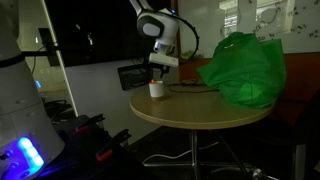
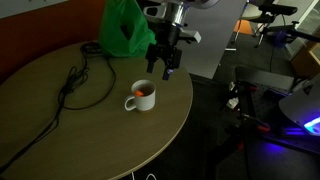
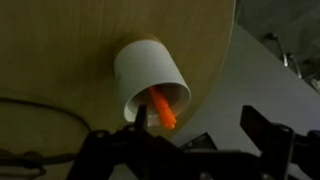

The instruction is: Put the marker in the mug

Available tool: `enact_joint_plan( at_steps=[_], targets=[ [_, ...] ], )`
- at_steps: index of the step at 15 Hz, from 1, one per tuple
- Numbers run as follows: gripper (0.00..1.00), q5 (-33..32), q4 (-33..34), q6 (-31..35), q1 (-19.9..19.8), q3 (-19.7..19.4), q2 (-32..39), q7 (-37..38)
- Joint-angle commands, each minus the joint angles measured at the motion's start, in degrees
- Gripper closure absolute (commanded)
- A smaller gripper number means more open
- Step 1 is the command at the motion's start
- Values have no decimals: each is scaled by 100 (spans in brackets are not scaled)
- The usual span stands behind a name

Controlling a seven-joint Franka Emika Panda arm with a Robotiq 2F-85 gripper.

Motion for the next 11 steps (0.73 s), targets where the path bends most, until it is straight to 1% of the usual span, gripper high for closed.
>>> enact_joint_plan(
  at_steps=[1, 3, 4, 5, 6, 9, 11],
  targets=[
    [0, -1410, -33, -418, 288, -383, -277, 1269],
    [0, -1785, -30, -547, 252, -359, -409, 1632],
    [0, -1821, -20, -584, 224, -333, -465, 1705],
    [0, -1772, -31, -564, 205, -317, -529, 1823],
    [0, -1593, -50, -467, 185, -284, -593, 1799],
    [0, -1621, -26, -537, 206, -336, -743, 2177],
    [0, -1584, -21, -540, 196, -340, -812, 2174]
  ],
)
